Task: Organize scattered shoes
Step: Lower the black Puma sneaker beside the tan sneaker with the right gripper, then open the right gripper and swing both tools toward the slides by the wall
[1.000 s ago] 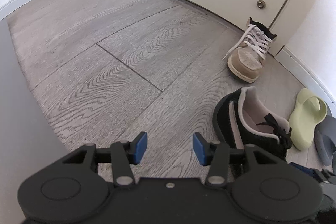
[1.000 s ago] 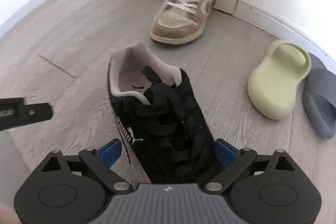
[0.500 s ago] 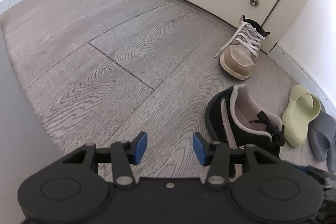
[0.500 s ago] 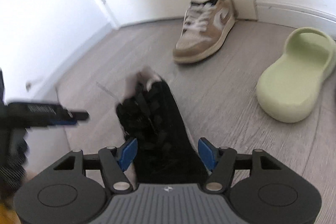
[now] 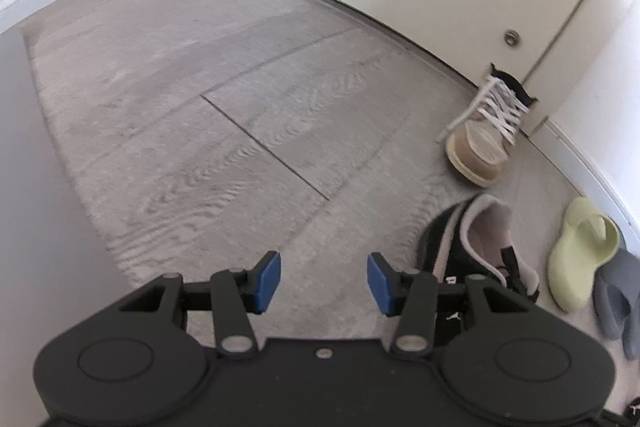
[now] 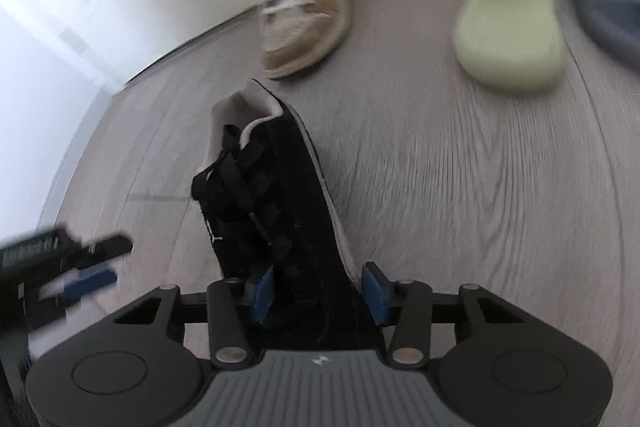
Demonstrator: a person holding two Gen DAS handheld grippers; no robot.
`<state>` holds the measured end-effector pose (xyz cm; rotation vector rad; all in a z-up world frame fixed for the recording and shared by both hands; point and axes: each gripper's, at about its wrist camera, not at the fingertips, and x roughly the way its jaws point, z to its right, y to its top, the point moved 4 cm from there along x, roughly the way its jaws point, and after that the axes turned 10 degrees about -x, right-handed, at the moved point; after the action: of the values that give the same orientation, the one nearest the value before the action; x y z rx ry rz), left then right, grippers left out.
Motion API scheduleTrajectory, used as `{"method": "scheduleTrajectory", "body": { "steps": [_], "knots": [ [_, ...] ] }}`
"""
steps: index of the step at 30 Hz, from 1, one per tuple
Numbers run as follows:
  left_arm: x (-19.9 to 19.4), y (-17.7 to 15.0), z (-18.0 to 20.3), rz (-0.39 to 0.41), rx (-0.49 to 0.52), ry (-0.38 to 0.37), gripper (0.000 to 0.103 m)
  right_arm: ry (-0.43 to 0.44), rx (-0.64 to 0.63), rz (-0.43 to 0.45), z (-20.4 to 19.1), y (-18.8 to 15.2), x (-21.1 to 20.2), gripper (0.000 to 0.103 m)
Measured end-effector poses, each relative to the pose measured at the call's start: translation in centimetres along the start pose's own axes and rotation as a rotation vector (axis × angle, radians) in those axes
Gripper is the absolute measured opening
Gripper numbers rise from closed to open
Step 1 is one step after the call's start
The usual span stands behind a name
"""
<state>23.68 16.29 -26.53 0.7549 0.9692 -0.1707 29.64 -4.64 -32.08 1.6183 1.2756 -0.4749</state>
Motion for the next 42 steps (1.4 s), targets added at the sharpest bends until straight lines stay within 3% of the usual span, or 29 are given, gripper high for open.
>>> {"method": "scheduleTrajectory", "body": {
  "steps": [10,16,19,24,32,35,39,42],
  "knots": [
    [0.0,3.3,-5.6,0.039,-0.156,0.046,0.049,0.016,-0.014,0.013,-6.3,2.5,5.6,0.044],
    [0.7,4.4,-9.0,0.028,-0.27,0.068,0.049,0.022,-0.175,0.037,-10.8,4.2,9.0,0.043],
    [0.7,4.7,-9.5,0.028,-0.279,0.066,0.049,0.038,-0.235,0.044,-12.5,5.1,10.5,0.042],
    [0.5,5.1,-10.0,0.052,-0.293,0.069,0.049,0.044,-0.152,0.029,-13.6,4.7,11.0,0.042],
    [1.0,5.1,-11.5,0.041,-0.338,0.083,0.049,0.083,-0.12,0.006,-16.7,3.9,12.6,0.043],
    [1.1,5.0,-10.7,0.038,-0.304,0.08,0.049,0.122,-0.082,-0.01,-16.7,3.9,13.0,0.047],
    [0.9,4.6,-8.5,0.018,-0.226,0.037,0.049,0.169,-0.06,0.004,-14.3,3.8,11.1,0.075],
    [0.4,4.0,-6.1,0.02,-0.117,0.003,0.049,0.119,-0.106,0.046,-11.8,3.3,7.8,0.08]
  ]
}}
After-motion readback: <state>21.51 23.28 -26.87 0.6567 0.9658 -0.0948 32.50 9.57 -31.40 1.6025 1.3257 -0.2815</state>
